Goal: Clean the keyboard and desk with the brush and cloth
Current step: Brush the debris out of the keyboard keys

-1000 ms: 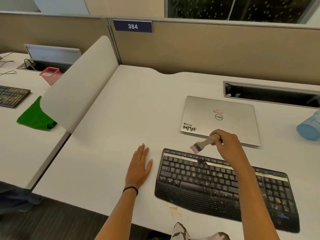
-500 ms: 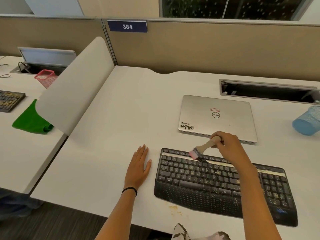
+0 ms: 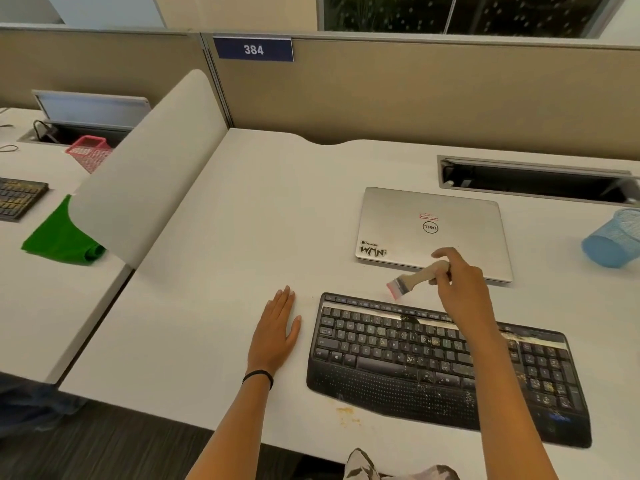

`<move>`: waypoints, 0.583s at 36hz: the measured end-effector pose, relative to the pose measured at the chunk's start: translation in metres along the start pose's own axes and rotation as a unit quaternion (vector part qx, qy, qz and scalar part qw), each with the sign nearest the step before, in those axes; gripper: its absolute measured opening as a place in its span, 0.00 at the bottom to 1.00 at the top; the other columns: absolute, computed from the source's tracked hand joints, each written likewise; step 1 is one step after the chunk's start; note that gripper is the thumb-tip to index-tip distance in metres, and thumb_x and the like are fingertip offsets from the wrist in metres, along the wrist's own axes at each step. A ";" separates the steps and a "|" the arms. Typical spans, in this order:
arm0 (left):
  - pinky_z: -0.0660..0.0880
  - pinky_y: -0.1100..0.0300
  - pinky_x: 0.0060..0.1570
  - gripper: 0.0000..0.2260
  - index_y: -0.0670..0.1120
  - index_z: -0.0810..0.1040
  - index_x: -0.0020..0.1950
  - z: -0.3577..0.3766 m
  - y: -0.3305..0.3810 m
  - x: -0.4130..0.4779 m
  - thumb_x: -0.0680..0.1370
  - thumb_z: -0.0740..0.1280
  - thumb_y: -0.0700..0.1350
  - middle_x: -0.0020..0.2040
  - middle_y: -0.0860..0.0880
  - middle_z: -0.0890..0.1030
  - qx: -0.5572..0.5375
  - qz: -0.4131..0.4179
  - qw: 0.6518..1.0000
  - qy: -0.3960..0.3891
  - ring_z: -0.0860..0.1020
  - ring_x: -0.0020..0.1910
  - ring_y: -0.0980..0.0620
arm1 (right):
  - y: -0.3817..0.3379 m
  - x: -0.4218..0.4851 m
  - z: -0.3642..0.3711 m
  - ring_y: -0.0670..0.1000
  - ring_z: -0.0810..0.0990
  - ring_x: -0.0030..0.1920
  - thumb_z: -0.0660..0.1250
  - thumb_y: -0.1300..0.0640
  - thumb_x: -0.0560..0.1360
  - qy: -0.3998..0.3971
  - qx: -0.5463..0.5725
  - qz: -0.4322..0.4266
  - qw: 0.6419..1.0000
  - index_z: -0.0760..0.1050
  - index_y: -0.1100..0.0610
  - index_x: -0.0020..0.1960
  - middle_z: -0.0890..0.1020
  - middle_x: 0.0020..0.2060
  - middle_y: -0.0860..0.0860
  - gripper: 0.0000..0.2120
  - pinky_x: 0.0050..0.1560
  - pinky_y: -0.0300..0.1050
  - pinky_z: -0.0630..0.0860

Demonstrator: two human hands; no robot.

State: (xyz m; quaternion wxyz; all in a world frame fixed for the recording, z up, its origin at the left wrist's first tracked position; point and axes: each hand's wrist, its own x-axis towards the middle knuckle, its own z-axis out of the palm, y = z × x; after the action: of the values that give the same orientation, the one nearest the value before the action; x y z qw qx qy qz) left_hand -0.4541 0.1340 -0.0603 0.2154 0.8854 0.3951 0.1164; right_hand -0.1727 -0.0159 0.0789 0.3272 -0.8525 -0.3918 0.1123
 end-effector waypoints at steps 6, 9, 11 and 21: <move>0.40 0.68 0.72 0.28 0.48 0.52 0.76 0.000 -0.001 0.000 0.79 0.46 0.58 0.76 0.54 0.51 0.000 -0.001 1.000 -0.003 0.48 0.75 0.59 | -0.007 -0.001 0.010 0.47 0.83 0.40 0.58 0.61 0.79 -0.073 0.068 -0.015 0.995 0.70 0.49 0.54 0.83 0.39 0.49 0.09 0.39 0.51 0.80; 0.40 0.68 0.72 0.28 0.48 0.52 0.77 0.000 -0.001 0.000 0.79 0.46 0.58 0.76 0.54 0.51 0.001 -0.002 1.000 -0.005 0.48 0.75 0.59 | -0.006 -0.003 0.018 0.50 0.81 0.36 0.58 0.60 0.78 -0.064 0.036 -0.001 0.997 0.71 0.48 0.51 0.82 0.36 0.49 0.08 0.35 0.52 0.78; 0.40 0.68 0.72 0.28 0.48 0.52 0.77 0.000 -0.001 0.000 0.79 0.46 0.58 0.76 0.54 0.51 0.001 -0.002 1.000 -0.005 0.48 0.75 0.59 | -0.006 -0.003 0.017 0.53 0.78 0.34 0.57 0.60 0.78 -0.020 0.001 -0.003 1.000 0.72 0.51 0.52 0.81 0.35 0.52 0.08 0.34 0.50 0.75; 0.39 0.69 0.71 0.28 0.48 0.52 0.77 0.000 0.000 0.000 0.79 0.46 0.58 0.76 0.54 0.50 -0.002 -0.006 1.000 -0.006 0.48 0.75 0.58 | 0.006 0.000 -0.004 0.45 0.83 0.40 0.60 0.60 0.78 -0.094 0.053 -0.007 0.994 0.75 0.51 0.48 0.82 0.39 0.47 0.07 0.36 0.41 0.74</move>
State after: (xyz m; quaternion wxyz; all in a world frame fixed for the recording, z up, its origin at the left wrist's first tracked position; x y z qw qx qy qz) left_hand -0.4545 0.1338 -0.0606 0.2200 0.8834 0.3987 0.1102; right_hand -0.1673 -0.0202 0.0782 0.3341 -0.8169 -0.4205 0.2105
